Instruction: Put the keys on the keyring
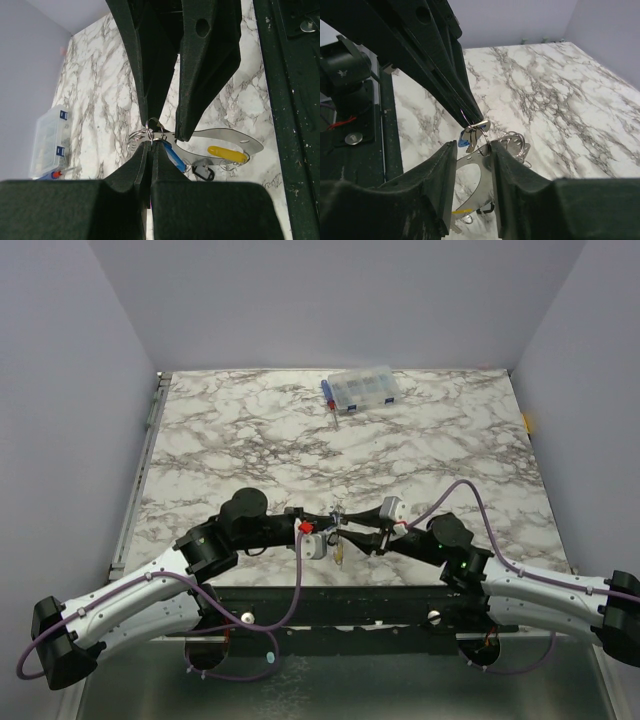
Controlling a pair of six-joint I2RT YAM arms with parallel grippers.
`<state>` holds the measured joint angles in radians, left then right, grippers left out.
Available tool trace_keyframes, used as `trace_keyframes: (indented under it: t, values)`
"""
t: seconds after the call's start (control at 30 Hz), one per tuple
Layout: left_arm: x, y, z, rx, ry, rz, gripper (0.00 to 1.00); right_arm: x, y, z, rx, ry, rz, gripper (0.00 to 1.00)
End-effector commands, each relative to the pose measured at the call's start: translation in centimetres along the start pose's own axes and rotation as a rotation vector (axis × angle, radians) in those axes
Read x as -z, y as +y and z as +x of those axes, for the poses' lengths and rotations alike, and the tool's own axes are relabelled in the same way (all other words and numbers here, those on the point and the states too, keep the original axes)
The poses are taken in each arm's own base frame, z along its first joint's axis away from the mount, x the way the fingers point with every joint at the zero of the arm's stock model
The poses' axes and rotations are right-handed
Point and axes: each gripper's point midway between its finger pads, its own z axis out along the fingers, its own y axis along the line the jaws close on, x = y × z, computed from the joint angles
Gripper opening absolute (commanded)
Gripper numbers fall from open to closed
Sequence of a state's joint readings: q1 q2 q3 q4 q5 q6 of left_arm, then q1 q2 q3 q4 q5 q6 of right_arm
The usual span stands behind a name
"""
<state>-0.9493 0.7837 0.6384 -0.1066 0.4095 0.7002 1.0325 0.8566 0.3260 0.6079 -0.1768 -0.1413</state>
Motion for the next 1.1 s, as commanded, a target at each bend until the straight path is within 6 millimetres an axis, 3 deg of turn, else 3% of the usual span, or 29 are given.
trace_keyframes:
  t: [0.0, 0.4, 0.57, 1.07]
  values:
    - [0.4, 1.2, -2.5, -0.043, -0.093, -0.027, 0.00, -0.5, 0.2, -1.3, -0.014, -0.026, -0.024, 0.35]
    - [0.5, 1.4, -2.6, -0.040, -0.100, -0.037, 0.00, -0.9, 0.3, -0.6, -0.013, -0.002, -0.033, 0.14]
    - [0.5, 1.4, -2.7, -0.038, -0.103, -0.036, 0.00, -1.0, 0.0, -0.9, 0.000, -0.002, -0.025, 0.01]
    - [-0.3, 1.6, -2.2, 0.019, -0.084, -0.022, 0.00, -2.8, -0.8, 0.8, 0.003, 0.219, -0.034, 0.00]
